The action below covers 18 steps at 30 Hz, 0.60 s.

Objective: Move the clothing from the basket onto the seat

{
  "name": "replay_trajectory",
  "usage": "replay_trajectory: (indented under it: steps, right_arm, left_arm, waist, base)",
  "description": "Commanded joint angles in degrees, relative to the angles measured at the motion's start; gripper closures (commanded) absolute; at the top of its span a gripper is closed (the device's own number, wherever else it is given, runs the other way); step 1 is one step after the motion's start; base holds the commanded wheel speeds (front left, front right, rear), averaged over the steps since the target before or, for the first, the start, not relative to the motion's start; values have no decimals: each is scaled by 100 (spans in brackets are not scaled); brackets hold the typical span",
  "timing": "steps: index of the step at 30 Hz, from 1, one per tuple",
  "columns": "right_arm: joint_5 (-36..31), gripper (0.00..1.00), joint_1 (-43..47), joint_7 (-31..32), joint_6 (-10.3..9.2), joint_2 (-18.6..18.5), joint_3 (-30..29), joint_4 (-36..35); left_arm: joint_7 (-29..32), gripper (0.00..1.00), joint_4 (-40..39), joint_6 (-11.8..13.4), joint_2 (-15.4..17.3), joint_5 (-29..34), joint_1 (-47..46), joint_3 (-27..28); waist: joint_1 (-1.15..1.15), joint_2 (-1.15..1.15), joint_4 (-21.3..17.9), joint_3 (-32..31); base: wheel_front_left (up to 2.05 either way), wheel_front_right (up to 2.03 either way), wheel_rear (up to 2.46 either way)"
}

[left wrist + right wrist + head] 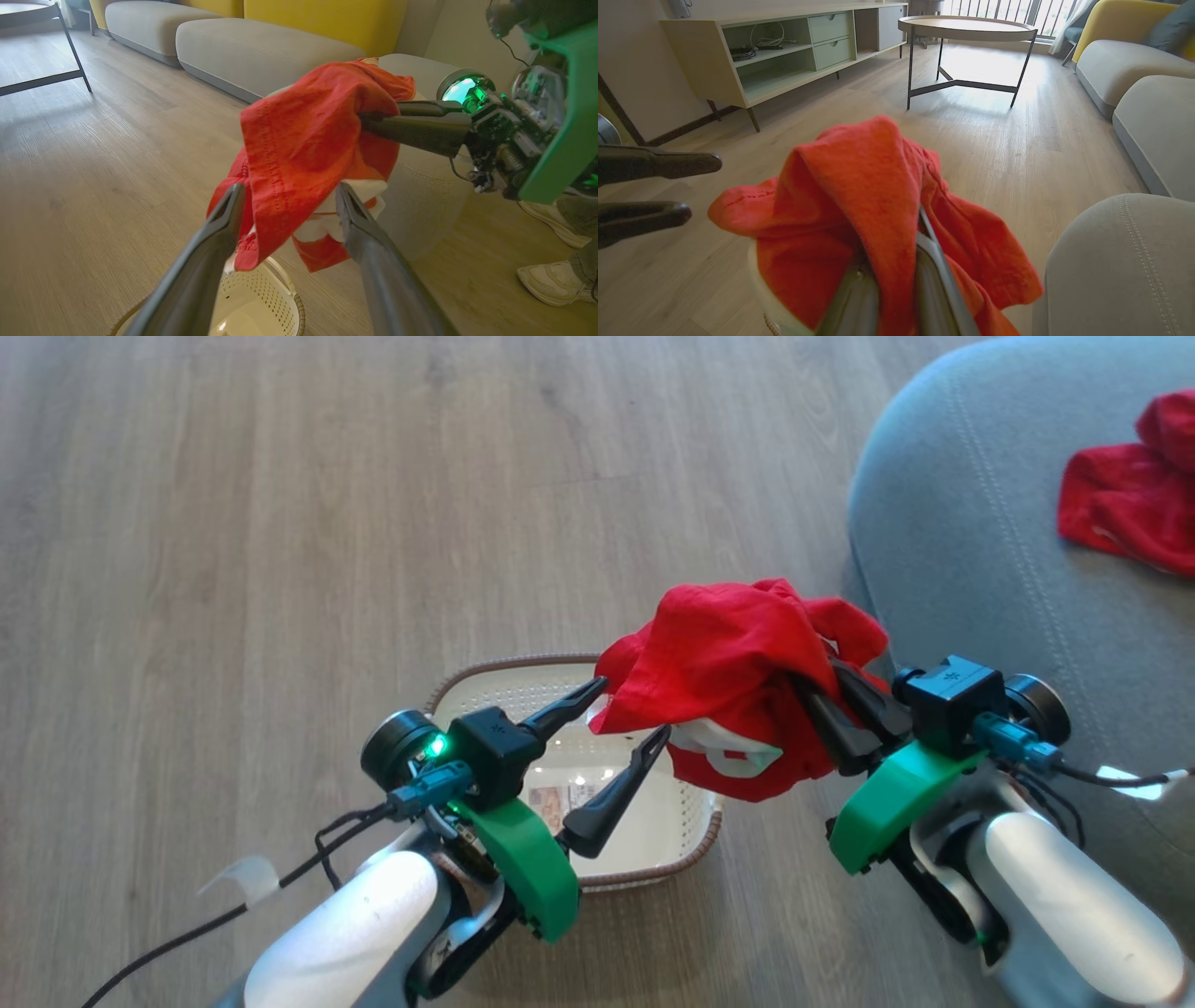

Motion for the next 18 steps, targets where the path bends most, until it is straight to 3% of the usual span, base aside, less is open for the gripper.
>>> replay_trajectory:
  steps: [1, 10, 18]
  right_arm:
    - [-71, 100, 10, 5, 32, -47, -56, -244]
    - [-152, 100, 83, -2, 32, 116, -464, -326]
    - [-83, 100, -219, -55, 32, 454, -1482, -87]
  left_arm:
    - [-47, 0, -189, 21, 102, 49, -241, 189]
    - [24, 0, -329, 36, 134, 70, -312, 131]
    - [110, 0, -505, 21, 167, 88, -504, 131]
  waist:
    - [0, 0, -78, 27]
    - [0, 0, -219, 353]
    - [0, 0, -117, 1023]
  base:
    - [0, 0, 0]
    - [0, 0, 0]
    - [0, 0, 0]
